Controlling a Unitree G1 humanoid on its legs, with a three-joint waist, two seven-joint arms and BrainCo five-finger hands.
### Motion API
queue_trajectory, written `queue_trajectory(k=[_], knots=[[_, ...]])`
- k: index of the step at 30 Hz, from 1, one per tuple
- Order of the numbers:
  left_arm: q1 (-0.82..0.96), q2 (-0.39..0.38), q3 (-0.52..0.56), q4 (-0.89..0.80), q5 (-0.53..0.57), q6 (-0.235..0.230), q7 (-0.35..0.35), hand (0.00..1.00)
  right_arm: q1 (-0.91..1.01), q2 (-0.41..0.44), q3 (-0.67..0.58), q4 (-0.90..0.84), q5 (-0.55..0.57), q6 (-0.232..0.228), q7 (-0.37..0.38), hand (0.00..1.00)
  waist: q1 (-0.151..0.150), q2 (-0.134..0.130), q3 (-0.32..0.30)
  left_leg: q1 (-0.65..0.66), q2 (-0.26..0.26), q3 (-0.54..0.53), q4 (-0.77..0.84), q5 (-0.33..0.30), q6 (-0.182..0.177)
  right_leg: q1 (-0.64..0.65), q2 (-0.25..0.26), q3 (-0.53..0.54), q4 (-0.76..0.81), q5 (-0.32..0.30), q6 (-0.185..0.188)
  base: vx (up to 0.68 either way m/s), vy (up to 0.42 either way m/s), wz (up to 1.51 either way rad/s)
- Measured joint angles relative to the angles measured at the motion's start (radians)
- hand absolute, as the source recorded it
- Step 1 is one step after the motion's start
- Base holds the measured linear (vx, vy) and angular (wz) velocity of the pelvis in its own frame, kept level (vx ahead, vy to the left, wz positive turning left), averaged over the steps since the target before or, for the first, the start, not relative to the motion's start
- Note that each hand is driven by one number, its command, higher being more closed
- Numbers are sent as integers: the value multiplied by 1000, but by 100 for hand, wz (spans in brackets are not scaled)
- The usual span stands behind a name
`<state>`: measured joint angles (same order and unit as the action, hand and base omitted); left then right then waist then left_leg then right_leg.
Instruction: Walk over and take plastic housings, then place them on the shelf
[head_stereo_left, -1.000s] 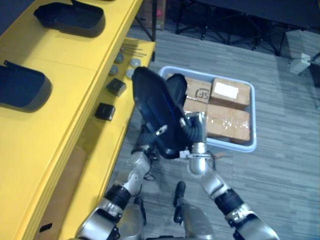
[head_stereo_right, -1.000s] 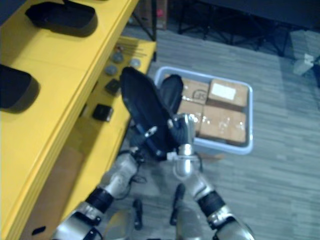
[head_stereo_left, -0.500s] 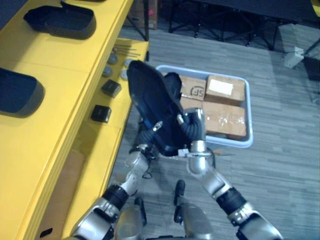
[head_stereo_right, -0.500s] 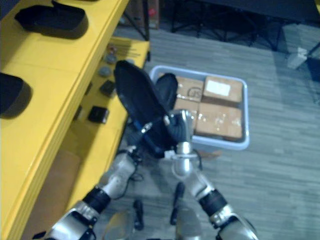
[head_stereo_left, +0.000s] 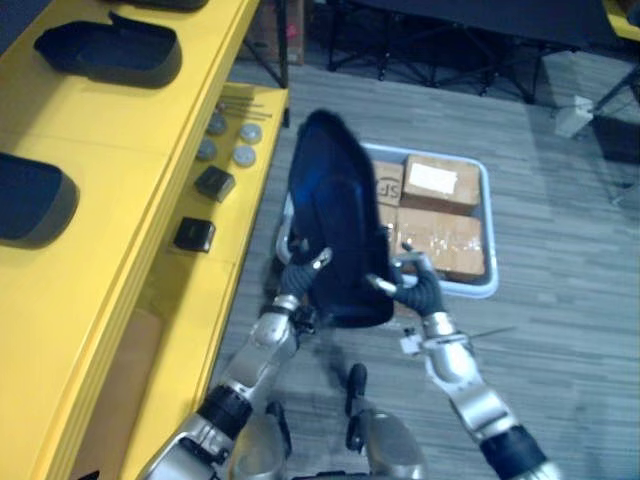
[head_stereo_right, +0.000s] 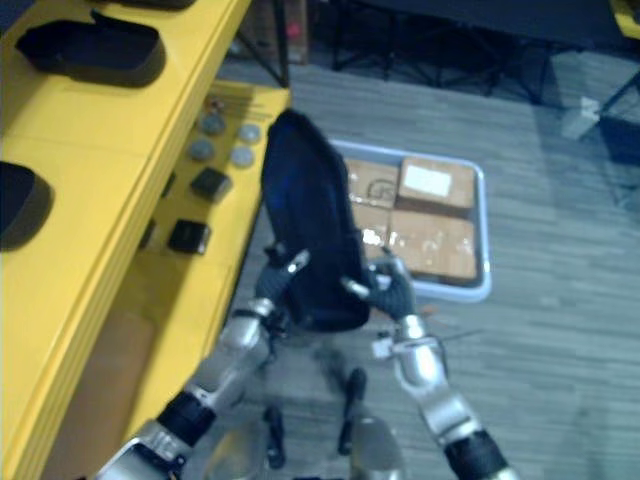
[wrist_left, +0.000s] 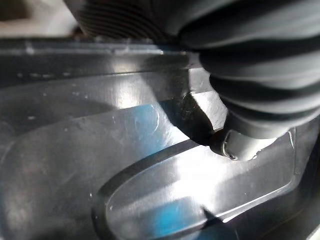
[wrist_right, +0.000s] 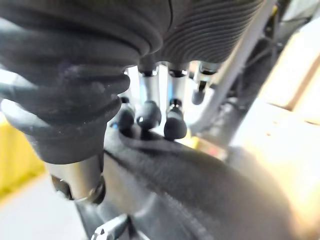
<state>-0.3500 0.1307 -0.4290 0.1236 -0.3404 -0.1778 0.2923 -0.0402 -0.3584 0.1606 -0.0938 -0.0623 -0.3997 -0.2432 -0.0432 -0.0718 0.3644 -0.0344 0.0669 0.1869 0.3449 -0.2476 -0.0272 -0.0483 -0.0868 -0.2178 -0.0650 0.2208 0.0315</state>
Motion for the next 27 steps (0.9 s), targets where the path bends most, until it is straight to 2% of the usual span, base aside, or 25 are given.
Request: queue_trajectory(k=[1, 3, 4, 6, 9, 12, 14, 18, 20, 23, 27], knots=[[0, -14, 11, -3, 30, -11, 16, 100, 3, 0, -32, -10, 25, -11, 15, 0, 0, 0, -12, 2, 2, 4, 0, -2, 0, 0, 1, 3, 0, -1, 2, -11, 23, -15], [13, -39, 60, -3, 166, -43, 83, 100, 5, -2, -155, -36, 129, -40, 76, 0, 0, 2, -50, 18, 7, 18, -4, -7, -3, 7, 4, 19, -2, -3, 5, -4, 44, -16], [18, -40, 70, -3, 194, -43, 98, 100, 10, -2, -184, -46, 154, -44, 85, 0, -1, 4, -53, 23, 7, 17, -5, -9, -3, 17, 5, 19, -4, -5, 6, -5, 47, -10], [70, -39, 110, -2, 285, -53, 162, 100, 51, -2, -286, -78, 251, -89, 101, 0, -4, 12, -87, 34, 9, 27, -12, -14, -3, 23, 8, 28, -10, -6, 8, -12, 33, -10], [146, -39, 161, -1, 324, -74, 227, 100, 107, 23, -382, -101, 343, -139, 111, 0, -18, 18, -109, 49, 7, 34, -25, -14, -3, 31, 7, 30, -13, -12, 14, -17, 29, -5], [185, -41, 193, -1, 323, -114, 253, 100, 173, 97, -433, -101, 421, -140, 113, 0, -28, 22, -130, 54, 7, 40, -33, -14, -3, 30, 7, 35, -13, -22, 20, -25, 23, -5], [203, -42, 194, -13, 322, -163, 252, 100, 254, 164, -433, -101, 479, -136, 113, 0, -28, 34, -141, 60, 5, 45, -42, -14, -3, 30, 7, 39, -13, -23, 21, -4, 19, -6], [285, -58, 195, -141, 308, -223, 230, 100, 369, 272, -401, -95, 480, -136, 81, 0, -40, 67, -169, 69, -1, 72, -68, -14, -3, 13, 4, 62, -13, -24, 22, 13, 37, -19], [339, -62, 197, -209, 273, -242, 186, 100, 421, 298, -394, -74, 478, -135, 67, 0, -55, 79, -175, 75, -3, 73, -78, -13, -2, 13, 4, 65, -13, -24, 22, 34, 44, -6], [423, -59, 218, -272, 196, -273, 113, 100, 485, 315, -394, -22, 434, -135, 47, 0, -58, 83, -178, 91, -3, 91, -93, -13, -3, 8, 8, 83, -7, -30, 22, 11, 26, -15], [507, -55, 260, -273, 132, -277, 74, 100, 518, 318, -397, 70, 402, -141, 11, 0, -58, 79, -167, 89, -2, 92, -79, -19, 1, -38, 1, 89, 99, -87, 23, -43, 9, -1]])
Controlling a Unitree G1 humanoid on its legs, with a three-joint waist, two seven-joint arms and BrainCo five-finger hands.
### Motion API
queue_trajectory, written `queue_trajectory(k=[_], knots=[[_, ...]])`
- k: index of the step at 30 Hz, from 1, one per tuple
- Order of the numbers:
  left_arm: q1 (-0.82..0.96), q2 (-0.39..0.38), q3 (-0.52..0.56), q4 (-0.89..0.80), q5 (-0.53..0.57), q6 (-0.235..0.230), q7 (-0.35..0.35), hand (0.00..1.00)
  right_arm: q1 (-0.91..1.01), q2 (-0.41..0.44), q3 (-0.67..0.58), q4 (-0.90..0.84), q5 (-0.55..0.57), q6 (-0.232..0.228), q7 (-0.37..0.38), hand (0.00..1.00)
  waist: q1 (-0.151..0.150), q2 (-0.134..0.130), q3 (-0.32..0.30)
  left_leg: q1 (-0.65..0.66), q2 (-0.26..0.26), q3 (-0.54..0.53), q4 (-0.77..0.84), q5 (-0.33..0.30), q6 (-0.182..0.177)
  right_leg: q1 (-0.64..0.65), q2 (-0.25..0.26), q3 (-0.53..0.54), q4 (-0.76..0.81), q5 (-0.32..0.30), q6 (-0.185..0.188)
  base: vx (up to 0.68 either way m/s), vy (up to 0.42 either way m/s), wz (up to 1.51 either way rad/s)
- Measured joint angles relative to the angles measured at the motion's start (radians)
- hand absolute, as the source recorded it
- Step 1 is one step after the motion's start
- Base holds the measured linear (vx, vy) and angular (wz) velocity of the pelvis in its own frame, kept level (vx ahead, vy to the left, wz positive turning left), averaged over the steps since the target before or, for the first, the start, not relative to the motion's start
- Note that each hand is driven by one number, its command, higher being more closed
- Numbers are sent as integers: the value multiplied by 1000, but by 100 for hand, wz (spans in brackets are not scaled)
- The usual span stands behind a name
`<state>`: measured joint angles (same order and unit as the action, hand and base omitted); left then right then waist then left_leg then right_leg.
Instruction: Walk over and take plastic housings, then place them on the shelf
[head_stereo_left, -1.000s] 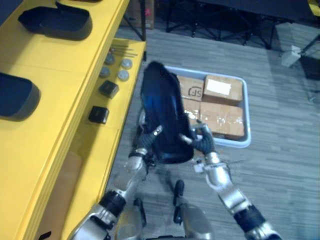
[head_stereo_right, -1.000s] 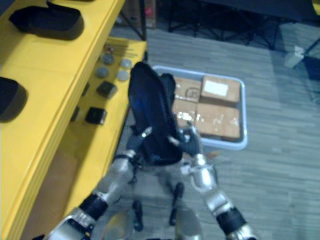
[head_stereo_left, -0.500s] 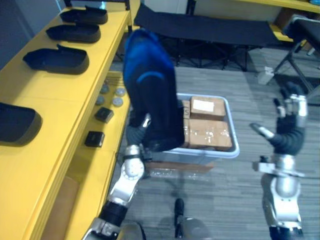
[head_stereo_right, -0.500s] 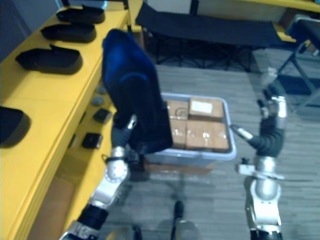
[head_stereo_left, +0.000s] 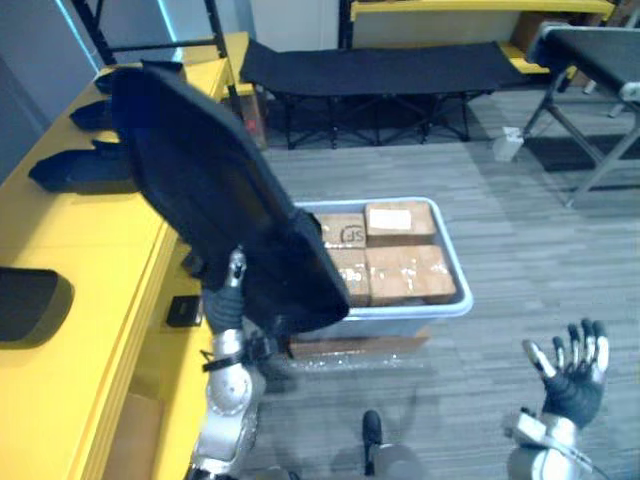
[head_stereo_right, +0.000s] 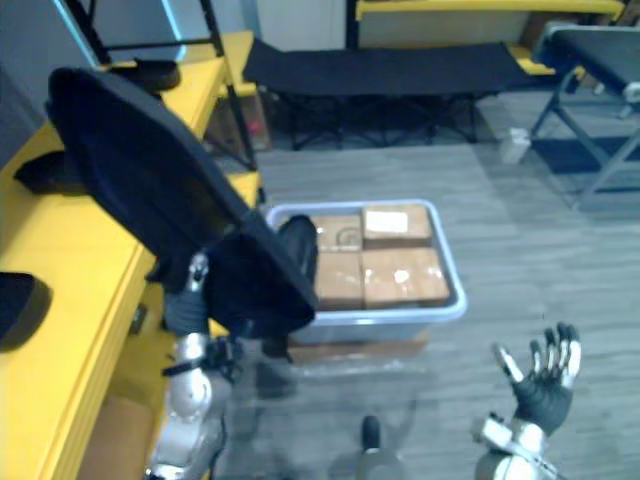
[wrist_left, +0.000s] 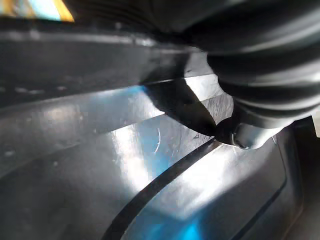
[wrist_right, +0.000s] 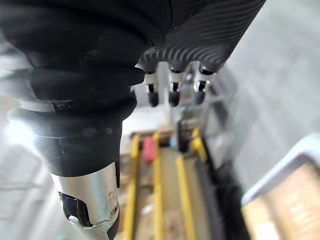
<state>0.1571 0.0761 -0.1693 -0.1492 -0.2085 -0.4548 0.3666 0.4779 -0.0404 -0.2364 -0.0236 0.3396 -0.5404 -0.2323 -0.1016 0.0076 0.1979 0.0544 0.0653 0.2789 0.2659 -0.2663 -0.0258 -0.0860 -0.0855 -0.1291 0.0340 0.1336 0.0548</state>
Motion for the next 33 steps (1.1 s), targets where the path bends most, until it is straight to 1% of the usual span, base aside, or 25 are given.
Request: queue_trajectory(k=[2, 3, 5, 6, 8, 11, 12, 13, 15, 16, 17, 18, 19, 21, 22, 23, 24, 25, 26, 27, 28, 29, 30, 31, 33], knots=[[11, 8, 2, 1, -33, -15, -6, 100, 3, 0, -9, 2, 0, -8, -7, 0, 0, -1, 14, 1, 1, 0, 19, -10, 4, -7, -2, 2, 35, -21, -2, -76, 9, 1], [11, 16, 2, 1, -30, -35, -5, 100, 1, 0, -20, 2, 3, -22, -6, 0, 3, -4, 20, -1, -2, 3, 23, -13, 5, -20, -3, 8, 57, -30, -2, -85, 8, -3], [8, 29, 1, 1, -26, -54, 0, 100, -4, -2, -26, 1, 11, -46, -5, 0, 2, -3, 32, 0, -7, 5, 26, -15, 10, -25, -8, 15, 73, -38, 7, -71, 29, -4], [6, 35, 1, 1, -23, -65, 14, 100, -8, -3, -32, 1, 12, -55, 0, 0, 1, 2, 44, -1, -13, 5, 28, -17, 13, -32, -17, 18, 89, -44, 9, -54, 56, -1], [3, 34, 2, 1, -18, -67, 32, 100, -15, -4, -37, 1, 16, -64, 17, 0, 0, 10, 56, -1, -19, 5, 28, -18, 15, -38, -23, 19, 100, -48, 10, -33, 60, 1], [3, 34, 22, -10, -3, -67, 84, 100, -43, -22, -38, -11, 16, -83, 68, 0, 0, 24, 66, -4, -28, -2, 17, -15, 19, -50, -37, 15, 118, -59, 11, 10, 67, 9], [4, 33, 58, -20, 32, -66, 123, 100, -68, -42, -38, -20, 20, -87, 109, 0, 0, 30, 70, -5, -33, -16, 10, -10, 19, -51, -44, 1, 128, -68, 14, 37, 21, 17], [4, 33, 66, -22, 37, -66, 132, 100, -73, -45, -38, -23, 21, -87, 118, 0, 0, 31, 70, -5, -35, -21, 7, -8, 19, -51, -46, -5, 130, -70, 15, 50, 12, 37], [20, 32, 140, -62, 100, -59, 205, 100, -132, -71, -25, -82, 48, -91, 197, 0, 8, 36, 73, -11, -55, -76, -24, 16, 22, -51, -74, -55, 152, -96, 17, 58, 0, 63], [29, 32, 164, -78, 113, -58, 222, 100, -155, -83, -13, -95, 55, -91, 213, 0, 11, 37, 73, -15, -58, -89, -26, 21, 22, -51, -81, -67, 159, -100, 19, 53, -12, 78], [49, 31, 218, -119, 145, -46, 261, 100, -211, -112, 28, -112, 59, -91, 238, 0, 23, 39, 74, -23, -64, -122, -31, 29, 22, -51, -93, -96, 172, -105, 23, 54, -15, 72], [67, 28, 269, -158, 172, -28, 295, 100, -269, -140, 89, -119, 59, -89, 251, 0, 53, 41, 76, -23, -68, -147, -31, 36, 21, -49, -104, -120, 185, -117, 24, 58, -15, 70], [75, 22, 294, -173, 184, -21, 309, 100, -300, -153, 126, -119, 57, -81, 255, 0, 67, 44, 78, -24, -72, -168, -30, 39, 19, -44, -107, -130, 189, -121, 24, 60, -18, 70], [112, -4, 367, -208, 196, -5, 340, 100, -408, -193, 270, -109, 25, -41, 253, 0, 112, 58, 86, -24, -85, -241, -31, 48, 17, -6, -128, -198, 189, -138, 31, 49, -17, 86], [133, -21, 401, -222, 219, 6, 354, 100, -451, -197, 325, -96, -1, -24, 253, 0, 131, 61, 88, -25, -88, -269, -31, 51, 16, 9, -136, -224, 189, -145, 34, 50, -33, 99], [159, -35, 436, -234, 228, 8, 360, 100, -498, -199, 387, -70, -15, 1, 252, 0, 159, 62, 88, -27, -93, -307, -32, 58, 15, 29, -145, -261, 189, -156, 36, 36, -29, 85], [166, -42, 451, -239, 227, 8, 358, 100, -517, -196, 412, -58, -20, 15, 251, 0, 174, 61, 88, -29, -96, -329, -32, 59, 15, 40, -149, -283, 187, -161, 39, 37, -41, 100], [187, -56, 476, -246, 225, 8, 354, 100, -543, -180, 447, -35, -42, 42, 244, 0, 205, 57, 86, -37, -101, -367, -31, 63, 14, 58, -157, -324, 185, -168, 42, 27, -36, 95], [200, -63, 490, -247, 221, 7, 347, 100, -554, -169, 464, -20, -59, 57, 230, 0, 225, 55, 87, -42, -107, -402, -32, 67, 13, 74, -160, -349, 181, -171, 41, 48, -49, 120], [215, -80, 511, -248, 212, 6, 318, 100, -565, -157, 480, 2, -82, 84, 210, 0, 239, 47, 86, -44, -115, -444, -31, 70, 14, 92, -167, -375, 182, -179, 44, 40, -31, 104], [228, -93, 519, -252, 201, 5, 296, 100, -564, -151, 486, 9, -91, 99, 195, 0, 251, 39, 85, -43, -120, -466, -30, 70, 13, 105, -172, -381, 186, -187, 43, 39, -13, 93], [242, -96, 519, -257, 173, -1, 270, 100, -560, -144, 486, 10, -107, 112, 182, 0, 258, 28, 85, -41, -126, -483, -30, 71, 12, 117, -175, -389, 190, -196, 45, 39, -14, 72], [258, -96, 520, -261, 126, -3, 234, 100, -554, -139, 486, 10, -131, 125, 158, 0, 259, 14, 83, -41, -130, -503, -29, 71, 12, 127, -177, -391, 191, -198, 43, 39, -13, 50], [264, -96, 521, -262, 104, -4, 216, 100, -550, -139, 485, 10, -142, 128, 146, 0, 260, 6, 81, -41, -130, -507, -29, 71, 12, 129, -177, -391, 191, -198, 43, 42, -7, 34], [275, -96, 522, -262, 65, -6, 158, 100, -520, -138, 475, 10, -149, 130, 133, 0, 260, -22, 70, -41, -131, -511, -29, 71, 12, 140, -175, -389, 181, -199, 43, 39, 9, 7]])
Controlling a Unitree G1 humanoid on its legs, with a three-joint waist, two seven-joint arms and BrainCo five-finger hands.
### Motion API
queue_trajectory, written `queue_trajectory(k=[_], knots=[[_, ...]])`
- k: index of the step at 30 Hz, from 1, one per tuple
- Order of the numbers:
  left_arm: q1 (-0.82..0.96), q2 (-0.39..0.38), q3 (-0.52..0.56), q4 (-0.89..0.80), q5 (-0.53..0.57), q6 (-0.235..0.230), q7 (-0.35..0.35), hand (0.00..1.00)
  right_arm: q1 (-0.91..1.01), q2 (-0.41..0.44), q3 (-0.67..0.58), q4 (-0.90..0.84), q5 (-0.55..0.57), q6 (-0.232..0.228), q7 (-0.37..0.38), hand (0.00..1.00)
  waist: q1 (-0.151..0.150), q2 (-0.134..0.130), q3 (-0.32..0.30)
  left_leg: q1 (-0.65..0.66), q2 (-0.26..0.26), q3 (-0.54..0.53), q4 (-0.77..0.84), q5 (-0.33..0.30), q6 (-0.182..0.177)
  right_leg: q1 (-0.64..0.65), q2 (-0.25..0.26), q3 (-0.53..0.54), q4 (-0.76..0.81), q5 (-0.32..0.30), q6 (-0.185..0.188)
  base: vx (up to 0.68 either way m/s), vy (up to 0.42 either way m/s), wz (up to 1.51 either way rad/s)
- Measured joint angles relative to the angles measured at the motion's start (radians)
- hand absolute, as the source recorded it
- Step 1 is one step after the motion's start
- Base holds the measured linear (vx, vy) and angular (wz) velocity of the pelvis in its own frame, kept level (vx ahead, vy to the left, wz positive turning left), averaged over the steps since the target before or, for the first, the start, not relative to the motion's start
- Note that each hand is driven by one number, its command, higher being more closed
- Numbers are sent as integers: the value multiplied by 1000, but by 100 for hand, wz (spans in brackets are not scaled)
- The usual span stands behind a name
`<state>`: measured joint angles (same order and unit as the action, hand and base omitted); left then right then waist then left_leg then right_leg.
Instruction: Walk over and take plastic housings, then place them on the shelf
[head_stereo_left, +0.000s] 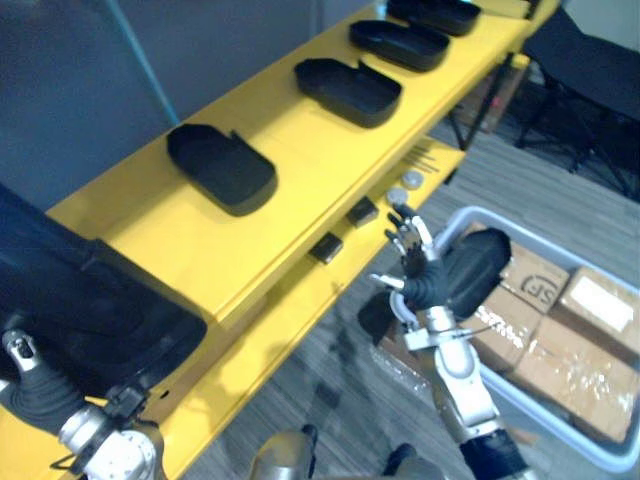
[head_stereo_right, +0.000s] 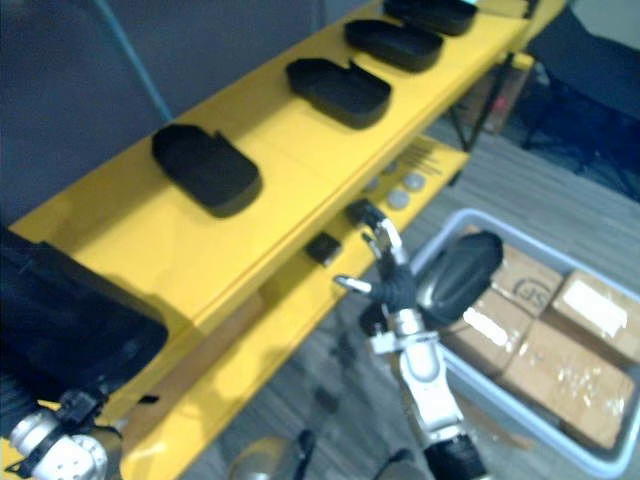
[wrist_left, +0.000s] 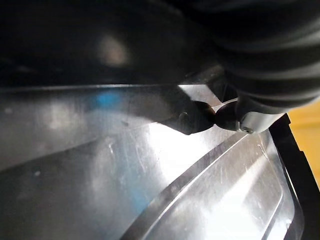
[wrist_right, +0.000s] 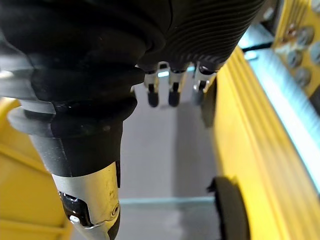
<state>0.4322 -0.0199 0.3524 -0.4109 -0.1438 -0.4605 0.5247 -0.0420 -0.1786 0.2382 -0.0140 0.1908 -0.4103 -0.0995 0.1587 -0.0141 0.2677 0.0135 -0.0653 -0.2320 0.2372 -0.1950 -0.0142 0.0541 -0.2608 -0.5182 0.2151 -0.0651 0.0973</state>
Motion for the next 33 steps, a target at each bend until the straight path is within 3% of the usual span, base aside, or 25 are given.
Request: queue_trajectory(k=[3, 9, 12, 15, 20, 22, 24, 26, 29, 33], knots=[[-3, 0, 0, 0, 0, -2, -42, 100, 43, 4, -49, 0, -8, -1, 28, 0, -7, -17, -10, 1, 3, 19, 2, 0, -1, 0, 3, 11, -9, 0, 0, 10, -2, -13], [-6, -3, -1, 5, -15, -2, -61, 100, 106, 4, -124, -2, -5, -6, 96, 0, -13, -21, -10, -23, 17, 48, 46, -15, -20, 8, 30, 21, -20, -6, -9, -51, -27, -3], [-20, -23, -4, 38, -20, -2, -86, 100, 148, 4, -144, -6, -9, -6, 100, 0, -35, -21, -9, -83, 42, 155, 115, -15, -22, 42, 34, -50, -31, -22, -1, -105, -26, 70], [-2, -33, -11, 60, -55, -2, -96, 100, 181, 5, -148, -9, -20, -10, 98, 0, -30, -25, -9, -80, 59, 188, 89, -12, -17, 41, 34, -56, -5, -39, -1, -82, -5, 26], [-13, -25, -23, 59, -51, -47, -99, 100, 183, 5, -148, -9, -35, -55, 103, 0, -33, -24, -9, -82, 53, 218, 79, -3, -6, 6, 18, -24, 40, -50, 0, -78, 18, -10], [-46, -11, -56, 59, -45, -56, -107, 100, 189, 3, -149, -9, -42, -58, 102, 0, -40, -27, -9, -86, 37, 212, 77, 2, -1, -18, 14, 32, 83, -69, 7, -47, 19, 22], [-111, 46, -126, 59, -33, -61, -148, 100, 219, 1, -166, -9, -69, -70, 101, 0, -90, -40, -6, -100, -7, 155, 76, 23, 4, -31, 6, 207, 137, -124, 8, -23, 29, 100], [-164, 59, -137, 56, -16, -81, -181, 100, 205, -21, -184, -8, -83, -89, 101, 0, -88, -31, 2, -126, -10, 163, 96, 25, 4, -48, 4, 219, 138, -132, 14, -36, 18, 40], [-199, 71, -136, 48, -2, -105, -174, 100, 112, -70, -204, -1, -111, -135, 100, 0, -86, 8, 52, -162, 19, 194, 139, 25, 3, -74, 24, 237, 116, -97, 22, -76, 28, -18], [-239, 104, -136, 49, -2, -105, -149, 100, 39, -78, -226, -1, -128, -164, 96, 0, -91, 8, 90, -173, 39, 225, 144, 23, 2, -92, 49, 272, 96, -78, 12, -96, 29, -29]])
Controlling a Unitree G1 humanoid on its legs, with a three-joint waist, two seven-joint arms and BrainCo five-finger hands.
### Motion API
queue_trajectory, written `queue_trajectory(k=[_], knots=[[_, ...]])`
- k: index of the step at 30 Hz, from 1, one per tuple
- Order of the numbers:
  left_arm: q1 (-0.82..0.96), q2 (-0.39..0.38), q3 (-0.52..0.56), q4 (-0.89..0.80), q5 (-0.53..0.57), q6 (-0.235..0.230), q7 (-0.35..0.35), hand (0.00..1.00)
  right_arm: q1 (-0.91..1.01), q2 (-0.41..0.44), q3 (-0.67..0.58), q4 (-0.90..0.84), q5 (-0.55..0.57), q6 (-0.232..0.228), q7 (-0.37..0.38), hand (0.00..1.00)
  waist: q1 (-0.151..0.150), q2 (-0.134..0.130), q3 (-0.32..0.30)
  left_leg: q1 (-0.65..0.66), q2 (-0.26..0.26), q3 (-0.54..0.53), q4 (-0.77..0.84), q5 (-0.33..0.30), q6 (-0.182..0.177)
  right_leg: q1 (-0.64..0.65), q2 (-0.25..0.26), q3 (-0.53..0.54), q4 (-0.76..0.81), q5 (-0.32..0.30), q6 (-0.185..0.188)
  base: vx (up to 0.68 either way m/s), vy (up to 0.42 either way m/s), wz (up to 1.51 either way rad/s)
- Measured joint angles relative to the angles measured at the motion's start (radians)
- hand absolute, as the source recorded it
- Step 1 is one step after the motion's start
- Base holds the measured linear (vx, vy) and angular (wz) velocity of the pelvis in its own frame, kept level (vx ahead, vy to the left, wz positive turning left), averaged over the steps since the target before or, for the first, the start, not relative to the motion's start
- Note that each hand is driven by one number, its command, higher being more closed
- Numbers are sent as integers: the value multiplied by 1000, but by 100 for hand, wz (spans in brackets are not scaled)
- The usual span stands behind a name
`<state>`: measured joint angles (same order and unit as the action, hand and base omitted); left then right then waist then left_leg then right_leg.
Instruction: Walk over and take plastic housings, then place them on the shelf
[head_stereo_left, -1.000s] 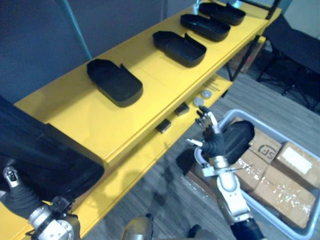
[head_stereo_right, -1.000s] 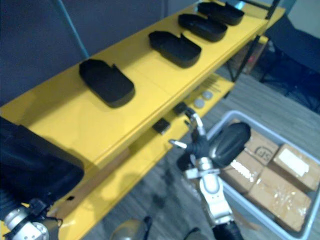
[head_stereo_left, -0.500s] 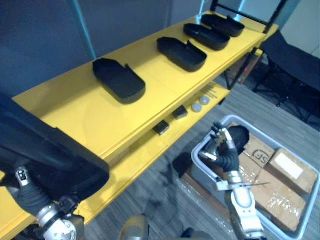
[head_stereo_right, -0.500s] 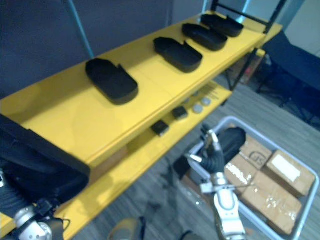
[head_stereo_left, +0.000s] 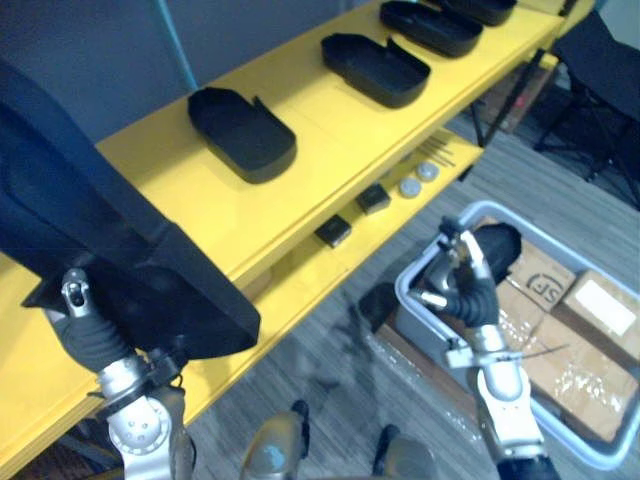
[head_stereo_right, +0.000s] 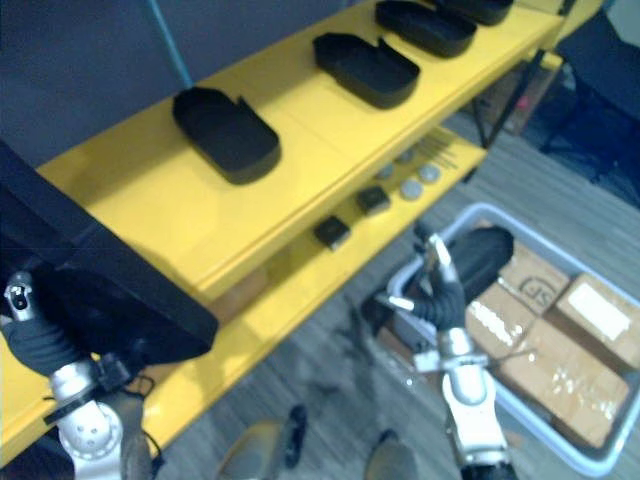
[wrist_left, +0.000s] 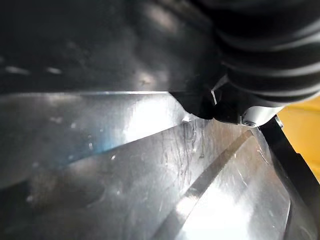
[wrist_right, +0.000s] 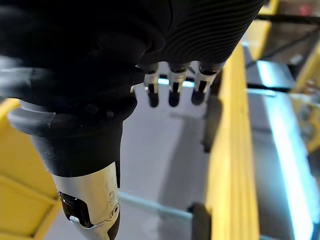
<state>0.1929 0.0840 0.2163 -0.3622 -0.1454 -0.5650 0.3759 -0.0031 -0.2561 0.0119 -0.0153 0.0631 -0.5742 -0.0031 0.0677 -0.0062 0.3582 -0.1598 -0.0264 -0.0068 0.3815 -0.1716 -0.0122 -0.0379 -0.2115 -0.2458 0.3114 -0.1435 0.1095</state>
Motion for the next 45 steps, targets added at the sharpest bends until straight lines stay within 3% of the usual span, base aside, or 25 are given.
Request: queue_trajectory(k=[5, 9, 11, 13, 14, 15, 16, 17, 19, 21, 23, 24, 25, 26, 27, 29, 34, 38, 41, 43, 45], knots=[[-28, 15, 1, 1, 8, 0, 28, 100, 3, 4, -2, -1, 1, -1, -21, 0, -3, -5, 9, -19, 4, 16, 16, -5, 1, -29, -4, 9, 26, -5, -6, -43, 18, -9], [-23, 15, 7, 1, 57, 1, 62, 100, 9, 20, -12, -10, 1, -19, -24, 0, -2, -7, 10, -23, -5, 11, 60, -47, 0, -29, -26, 3, 92, -64, 2, -4, 16, 14], [-27, 15, 10, 0, 88, 0, 81, 100, 10, 36, -31, -24, 32, -19, -20, 0, -2, -9, 7, -34, -14, 16, 93, -77, 18, -27, -47, -7, 128, -109, 27, 48, 38, 39], [-36, 16, 25, 1, 112, 4, 72, 100, 10, 45, -58, -27, 152, -8, 16, 0, -3, -11, 6, -43, -18, 30, 117, -98, 38, -10, -67, -30, 136, -137, 56, 127, 31, 49], [-36, 29, 43, 5, 120, 8, 59, 100, 13, 72, -90, -22, 187, 3, 26, 0, -6, -35, -2, -28, -21, 59, 118, -117, 45, -16, -96, -22, 221, -143, 82, 208, 39, 53], [-40, 29, 55, 15, 122, 24, 52, 100, 12, 81, -107, -21, 194, 8, 23, 0, -6, -43, -6, -12, -49, 45, 139, -140, 57, -90, -140, 32, 421, -119, 78, 219, 78, 55], [-39, 30, 55, 15, 124, 39, 53, 100, 13, 84, -112, -17, 197, 9, 23, 0, -11, -46, -7, 1, -60, 35, 141, -145, 66, -127, -158, 53, 516, -78, 70, 255, 87, 65], [-36, 30, 56, 15, 127, 57, 54, 100, 10, 92, -119, -12, 197, 13, 22, 0, -21, -45, -8, 46, -70, 4, 130, -145, 65, -182, -173, 95, 672, 51, 26, 300, 70, 80], [-38, 39, 45, 12, 150, 80, 61, 100, 10, 97, -125, -16, 195, 13, 26, 0, -37, -43, -24, 107, -63, -64, 89, -142, 66, -223, -140, 112, 744, -8, -20, 345, -37, 94], [-41, 48, 32, 12, 152, 103, 54, 100, 5, 97, -157, -35, 198, 12, 45, 0, -53, -34, -61, 147, -25, -168, 25, -130, 44, -214, -15, 115, 491, -82, -41, 370, -195, 111], [-70, 46, 23, 22, 146, 123, 50, 100, -1, 94, -194, -75, 201, 12, 69, 0, -54, -44, -71, 158, 1, -215, 10, -125, 32, -208, 63, 144, 223, -74, -43, 272, -237, 103], [-80, 48, 25, 34, 144, 137, 44, 100, 2, 90, -200, -104, 210, 12, 79, 0, -58, -65, -84, 159, -1, -220, 28, -137, 1, -178, 79, 185, 23, 32, -53, 340, -350, 110], [-79, 51, 24, 35, 145, 146, 42, 100, 5, 87, -200, -116, 223, 12, 90, 0, -65, -70, -86, 162, -4, -219, 42, -158, -24, -161, 77, 202, -25, 157, -9, 279, -294, 105], [-68, 20, 7, 46, 146, 158, 36, 100, -3, 66, -198, -118, 243, 16, 98, 0, -67, -17, -88, 163, 46, -203, 44, -184, -35, -122, 112, 165, -30, 151, -18, 269, -240, 72], [-64, 16, -2, 46, 150, 161, 30, 100, -6, 54, -196, -122, 238, 21, 96, 0, -56, 6, -101, 163, 78, -197, 27, -182, -37, -112, 132, 161, -52, 150, -19, 192, -143, 46], [-74, 17, 1, 44, 150, 163, 30, 100, -15, 35, -183, -122, 235, 34, 88, 0, -49, 23, -109, 166, 99, -205, 1, -173, -51, -94, 145, 132, -77, 146, -26, 147, -105, 31], [-33, 15, 8, 50, 146, 180, 18, 100, -20, 10, -181, -122, 217, 37, 65, 0, -28, 16, -113, 230, 102, -201, -45, -152, -77, -8, 144, 99, -124, 135, -40, 57, -37, 25], [-31, 15, 4, 52, 157, 180, 15, 100, -2, 10, -244, -139, 217, 42, 40, 0, -48, -5, -126, 228, 88, -90, -114, -74, -76, 45, 90, 10, -168, 134, -38, -32, -6, 69], [-36, 19, 8, 51, 166, 185, 44, 100, 7, 11, -314, -188, 217, 43, 21, 0, -55, -1, -130, 231, 77, -89, -178, -33, -68, 45, 70, -23, -168, 128, -42, -57, -16, 45], [-34, 19, 22, 48, 201, 214, 68, 100, 30, 18, -342, -229, 216, 50, 23, 0, -55, 1, -131, 238, 79, -77, -196, -24, -65, 49, 69, -30, -168, 128, -42, -67, -14, 11], [-31, 22, 76, 45, 239, 278, 72, 100, 72, 38, -369, -295, 215, 56, 23, 0, -60, 5, -145, 248, 82, -61, -223, -12, -64, 55, 65, -29, -180, 129, -41, -65, -3, -2]])
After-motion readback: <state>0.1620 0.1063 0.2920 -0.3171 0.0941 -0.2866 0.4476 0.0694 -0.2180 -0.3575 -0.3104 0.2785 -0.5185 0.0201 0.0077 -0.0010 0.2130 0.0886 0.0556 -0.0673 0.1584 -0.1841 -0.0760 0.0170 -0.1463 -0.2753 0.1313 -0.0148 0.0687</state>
